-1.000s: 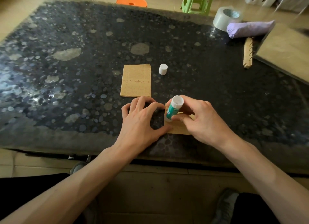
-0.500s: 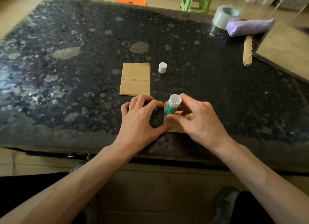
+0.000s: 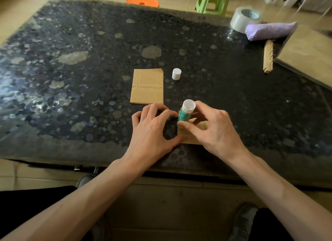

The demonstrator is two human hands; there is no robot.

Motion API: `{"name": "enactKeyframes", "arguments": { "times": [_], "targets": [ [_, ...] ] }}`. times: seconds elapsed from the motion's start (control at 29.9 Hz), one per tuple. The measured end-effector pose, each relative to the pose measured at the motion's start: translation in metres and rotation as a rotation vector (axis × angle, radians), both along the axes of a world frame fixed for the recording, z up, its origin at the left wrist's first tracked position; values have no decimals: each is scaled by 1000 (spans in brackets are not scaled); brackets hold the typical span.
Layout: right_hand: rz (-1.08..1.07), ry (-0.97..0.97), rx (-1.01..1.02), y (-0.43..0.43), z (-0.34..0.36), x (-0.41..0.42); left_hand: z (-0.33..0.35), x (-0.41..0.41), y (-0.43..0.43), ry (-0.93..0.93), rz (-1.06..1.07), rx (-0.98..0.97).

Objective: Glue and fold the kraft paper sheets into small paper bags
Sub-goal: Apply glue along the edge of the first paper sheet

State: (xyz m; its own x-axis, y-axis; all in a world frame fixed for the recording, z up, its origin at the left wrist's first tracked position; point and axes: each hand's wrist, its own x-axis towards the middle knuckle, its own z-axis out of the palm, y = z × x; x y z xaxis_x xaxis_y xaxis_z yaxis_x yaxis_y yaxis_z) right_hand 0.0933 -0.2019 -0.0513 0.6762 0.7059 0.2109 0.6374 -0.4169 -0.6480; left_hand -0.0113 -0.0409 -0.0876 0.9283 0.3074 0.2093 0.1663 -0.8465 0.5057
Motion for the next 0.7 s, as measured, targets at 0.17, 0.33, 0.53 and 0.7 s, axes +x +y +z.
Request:
{"name": "enactKeyframes", "arguments": {
  "times": [0.17,0.33,0.53,0.7],
  "targets": [
    [-15,5,-39,1,-3,2,1,0,0,3,3,2],
    [-18,6,-46,4,-3,3,1,0,-1,2,9,10],
    [-41,-27,-45,7,-1,4,4,0,-2,6,15,8],
    [-48,-9,-33,10,-2,3,4,-1,0,17,6,13]
  ]
}}
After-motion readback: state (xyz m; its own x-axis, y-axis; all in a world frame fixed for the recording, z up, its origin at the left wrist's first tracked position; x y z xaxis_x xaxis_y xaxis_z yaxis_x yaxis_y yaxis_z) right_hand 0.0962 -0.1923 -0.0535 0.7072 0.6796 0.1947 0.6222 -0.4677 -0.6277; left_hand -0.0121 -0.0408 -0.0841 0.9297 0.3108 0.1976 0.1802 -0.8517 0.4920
